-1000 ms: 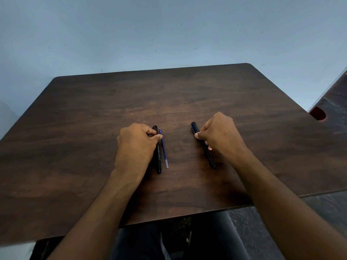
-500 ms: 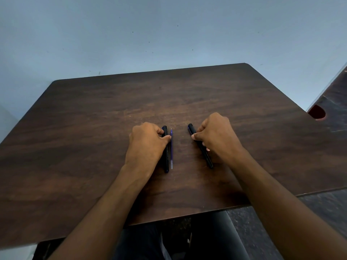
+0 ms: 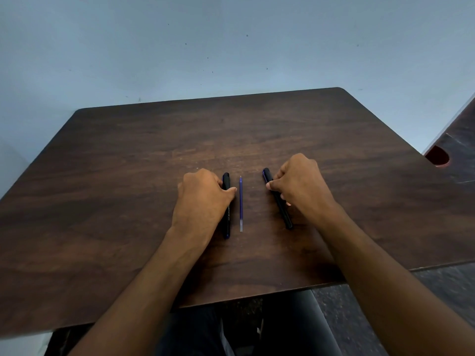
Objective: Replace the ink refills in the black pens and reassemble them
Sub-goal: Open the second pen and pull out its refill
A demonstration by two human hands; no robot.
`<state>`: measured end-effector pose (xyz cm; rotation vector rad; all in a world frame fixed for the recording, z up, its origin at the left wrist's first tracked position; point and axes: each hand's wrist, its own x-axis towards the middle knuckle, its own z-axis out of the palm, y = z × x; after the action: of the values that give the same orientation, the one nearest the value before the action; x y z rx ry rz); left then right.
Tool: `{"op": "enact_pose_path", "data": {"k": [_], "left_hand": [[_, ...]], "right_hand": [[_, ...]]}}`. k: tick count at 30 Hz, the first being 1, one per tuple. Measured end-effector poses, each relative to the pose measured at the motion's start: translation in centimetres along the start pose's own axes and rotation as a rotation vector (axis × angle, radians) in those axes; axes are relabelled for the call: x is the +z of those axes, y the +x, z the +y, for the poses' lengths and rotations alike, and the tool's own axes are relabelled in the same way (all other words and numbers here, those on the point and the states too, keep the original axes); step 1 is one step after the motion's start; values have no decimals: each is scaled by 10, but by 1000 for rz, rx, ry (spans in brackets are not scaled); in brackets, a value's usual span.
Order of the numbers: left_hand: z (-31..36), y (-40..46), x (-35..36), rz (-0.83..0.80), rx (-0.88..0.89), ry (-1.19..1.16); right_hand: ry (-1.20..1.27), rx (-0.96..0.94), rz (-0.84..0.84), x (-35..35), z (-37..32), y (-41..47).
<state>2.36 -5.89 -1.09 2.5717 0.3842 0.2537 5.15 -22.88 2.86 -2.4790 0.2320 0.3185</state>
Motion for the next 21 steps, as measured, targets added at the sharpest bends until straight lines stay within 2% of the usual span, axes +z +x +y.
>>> {"op": "enact_pose_path", "data": {"k": [15,18,21], "left_hand": [[4,-4,-10,-43,-1,-6],[1,-5,-10,4,3,-94],[-1,-4,-13,1,-6,-205]], "right_hand": [[13,-42,46,1,7,6],[42,-104,137,1,13,7],[128,-254,242,2,14,8]]}}
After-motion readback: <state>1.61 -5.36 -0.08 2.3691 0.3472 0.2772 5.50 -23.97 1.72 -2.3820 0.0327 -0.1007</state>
